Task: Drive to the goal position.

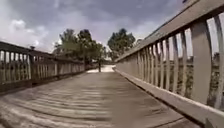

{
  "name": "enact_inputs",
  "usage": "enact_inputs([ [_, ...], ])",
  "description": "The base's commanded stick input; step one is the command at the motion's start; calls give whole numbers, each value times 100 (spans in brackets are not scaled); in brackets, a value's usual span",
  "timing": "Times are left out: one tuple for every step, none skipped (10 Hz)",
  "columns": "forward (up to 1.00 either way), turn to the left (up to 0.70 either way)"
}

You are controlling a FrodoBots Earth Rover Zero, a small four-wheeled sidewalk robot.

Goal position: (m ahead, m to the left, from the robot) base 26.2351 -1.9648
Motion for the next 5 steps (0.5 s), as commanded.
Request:
enact_inputs([
  [70, 0],
  [70, 0],
  [70, 0],
  [70, 0],
  [70, 0],
])
